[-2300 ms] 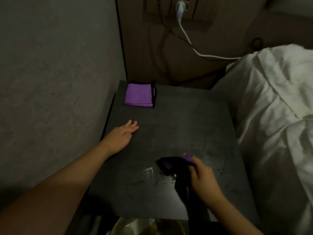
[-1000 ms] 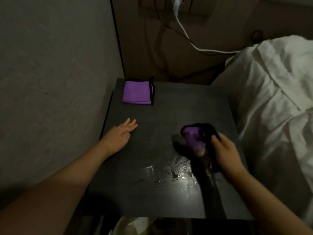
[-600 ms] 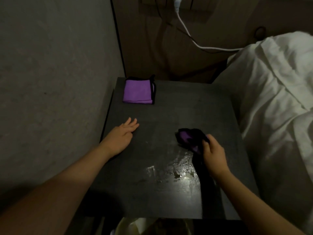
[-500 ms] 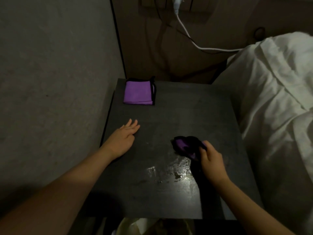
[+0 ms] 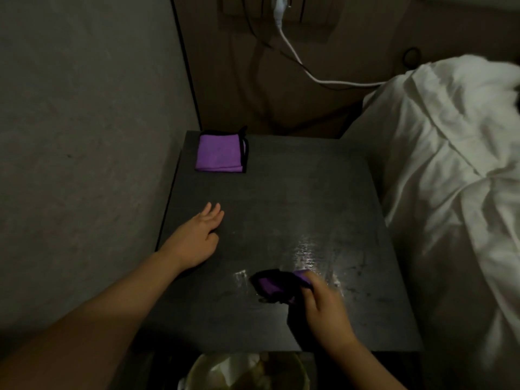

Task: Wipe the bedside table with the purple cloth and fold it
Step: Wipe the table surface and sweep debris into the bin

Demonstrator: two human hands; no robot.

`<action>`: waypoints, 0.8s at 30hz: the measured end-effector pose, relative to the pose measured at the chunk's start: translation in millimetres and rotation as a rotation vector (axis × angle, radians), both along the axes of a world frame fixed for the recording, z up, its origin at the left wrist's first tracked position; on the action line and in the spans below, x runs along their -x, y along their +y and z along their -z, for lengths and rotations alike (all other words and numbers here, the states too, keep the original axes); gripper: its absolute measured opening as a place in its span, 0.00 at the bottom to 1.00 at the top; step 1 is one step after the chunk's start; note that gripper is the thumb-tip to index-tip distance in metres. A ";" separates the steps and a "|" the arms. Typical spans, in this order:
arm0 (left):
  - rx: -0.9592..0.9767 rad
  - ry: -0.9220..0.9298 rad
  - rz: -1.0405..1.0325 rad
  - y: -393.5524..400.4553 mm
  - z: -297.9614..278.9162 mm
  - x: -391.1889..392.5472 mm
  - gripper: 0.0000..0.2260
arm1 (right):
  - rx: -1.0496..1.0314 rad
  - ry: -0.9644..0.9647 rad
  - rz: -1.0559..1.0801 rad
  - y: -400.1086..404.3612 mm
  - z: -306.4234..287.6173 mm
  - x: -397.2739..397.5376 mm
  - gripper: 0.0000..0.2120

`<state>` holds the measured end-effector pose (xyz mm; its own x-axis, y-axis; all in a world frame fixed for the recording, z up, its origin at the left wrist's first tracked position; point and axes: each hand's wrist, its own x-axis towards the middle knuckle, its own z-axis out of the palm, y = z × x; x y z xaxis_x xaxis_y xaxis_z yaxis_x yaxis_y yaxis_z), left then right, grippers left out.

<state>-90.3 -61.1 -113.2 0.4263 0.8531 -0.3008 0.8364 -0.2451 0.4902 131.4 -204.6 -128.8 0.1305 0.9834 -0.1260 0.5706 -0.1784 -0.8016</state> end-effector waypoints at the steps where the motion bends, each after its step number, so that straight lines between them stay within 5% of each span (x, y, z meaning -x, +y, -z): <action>1: 0.000 -0.003 0.003 0.3 -0.3 -0.2 0.26 | 0.011 0.070 0.038 3.5 -5.3 -0.8 0.13; 7: -0.013 -0.023 -0.002 2.0 -0.8 -2.3 0.27 | -0.083 0.380 0.394 40.5 -53.3 -46.7 0.14; 12: -0.027 -0.038 0.000 -0.5 4.1 1.0 0.27 | -0.176 0.015 0.195 76.2 -53.4 -58.0 0.09; 18: -0.029 -0.051 0.019 0.4 4.9 0.3 0.26 | -0.134 -0.420 -0.289 76.2 -13.1 -43.3 0.16; 24: -0.036 -0.070 0.009 1.6 13.7 6.5 0.28 | -0.130 -0.620 -0.438 60.7 -9.1 -36.0 0.08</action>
<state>-96.8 -59.5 -127.0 0.4529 0.8589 -0.2390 0.7983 -0.2714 0.5377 167.4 -143.9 -119.8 -0.2649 0.9635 -0.0372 0.9194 0.2408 -0.3110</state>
